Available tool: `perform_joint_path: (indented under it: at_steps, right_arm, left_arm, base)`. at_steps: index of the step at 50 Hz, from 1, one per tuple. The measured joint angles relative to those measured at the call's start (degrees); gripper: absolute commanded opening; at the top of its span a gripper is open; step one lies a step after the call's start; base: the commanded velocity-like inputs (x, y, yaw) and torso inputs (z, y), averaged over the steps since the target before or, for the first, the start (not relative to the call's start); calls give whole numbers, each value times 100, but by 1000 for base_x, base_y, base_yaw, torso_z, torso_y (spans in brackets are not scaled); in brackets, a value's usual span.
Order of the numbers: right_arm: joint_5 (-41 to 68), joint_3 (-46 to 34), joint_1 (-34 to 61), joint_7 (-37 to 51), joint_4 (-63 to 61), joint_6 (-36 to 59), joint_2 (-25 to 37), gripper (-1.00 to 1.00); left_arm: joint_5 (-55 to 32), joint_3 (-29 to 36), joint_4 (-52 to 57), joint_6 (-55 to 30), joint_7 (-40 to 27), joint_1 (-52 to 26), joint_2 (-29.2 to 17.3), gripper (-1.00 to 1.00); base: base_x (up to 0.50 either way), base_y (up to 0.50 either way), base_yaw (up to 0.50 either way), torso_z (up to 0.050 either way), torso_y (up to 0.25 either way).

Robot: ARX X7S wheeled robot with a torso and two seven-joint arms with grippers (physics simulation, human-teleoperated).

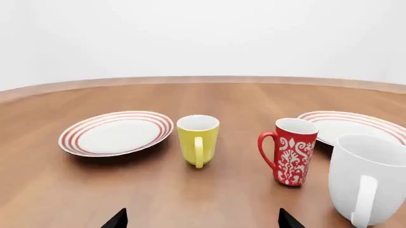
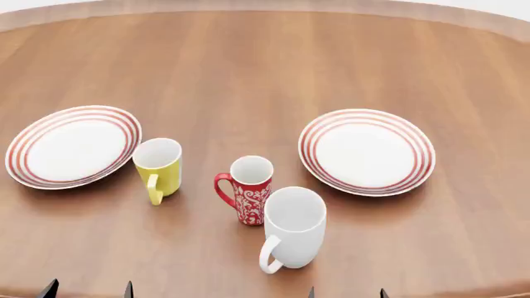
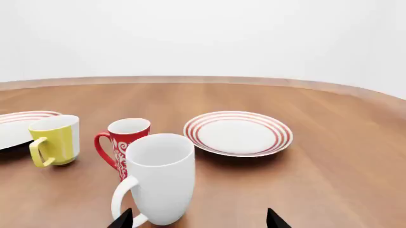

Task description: Put the red mug on the left plate.

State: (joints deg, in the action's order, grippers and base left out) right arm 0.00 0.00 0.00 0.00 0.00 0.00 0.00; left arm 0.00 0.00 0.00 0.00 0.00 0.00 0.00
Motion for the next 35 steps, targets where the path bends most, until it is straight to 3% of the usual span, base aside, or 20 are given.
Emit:
perform_joint_path:
  at_steps: [12,35]
  right_arm:
    - [144,-165,29,182,6,43,146,100]
    - [262,-540,3,433,-71,-41,398,100]
  left_arm:
    - [-129,165,-16,0,-158,-6,-130,100]
    - [-331,448,-16,4,-448,-12,-375,100]
  base:
    - [11,33,0,0,0]
    - [212,343,0,0,0]
